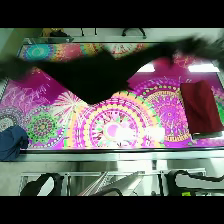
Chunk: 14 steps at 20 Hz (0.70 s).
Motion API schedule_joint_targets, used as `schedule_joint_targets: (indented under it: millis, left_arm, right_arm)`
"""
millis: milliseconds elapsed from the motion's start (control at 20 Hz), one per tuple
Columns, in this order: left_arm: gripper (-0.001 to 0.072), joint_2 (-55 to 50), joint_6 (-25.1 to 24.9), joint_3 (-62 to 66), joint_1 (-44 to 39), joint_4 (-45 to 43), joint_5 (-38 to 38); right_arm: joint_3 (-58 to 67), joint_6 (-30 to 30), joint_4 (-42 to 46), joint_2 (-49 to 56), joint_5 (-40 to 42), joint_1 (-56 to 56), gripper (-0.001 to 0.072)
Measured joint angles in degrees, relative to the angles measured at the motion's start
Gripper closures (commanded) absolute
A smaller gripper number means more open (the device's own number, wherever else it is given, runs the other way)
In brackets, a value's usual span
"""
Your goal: Fold the shirts.
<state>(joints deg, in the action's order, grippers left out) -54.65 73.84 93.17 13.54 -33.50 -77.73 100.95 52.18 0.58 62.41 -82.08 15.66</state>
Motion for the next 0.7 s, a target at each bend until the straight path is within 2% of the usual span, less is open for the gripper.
schedule_joint_targets:
  millis: [150, 300, 500, 700]
  left_arm:
    - [0.0694, 1.42, 2.54, 21.46, 3.91, 1.25, 1.70]
    - [0.0694, 2.21, 4.17, 30.23, 6.49, 2.01, 2.64]
    - [0.0694, 5.73, 3.43, 21.75, 5.62, 1.92, 4.61]
    - [0.0694, 5.60, -0.48, 6.84, -0.50, 1.53, 8.57]
  right_arm:
    - [16.20, 2.45, -2.16, -2.73, 3.10, 4.44, 0.0693]
    - [22.16, 2.69, -1.49, -5.97, 6.51, 6.10, 0.0693]
    - [21.18, 2.67, -0.11, -7.72, 8.07, 6.75, 0.0693]
    - [9.40, 1.68, 2.54, -6.60, 7.23, 2.95, 0.0693]
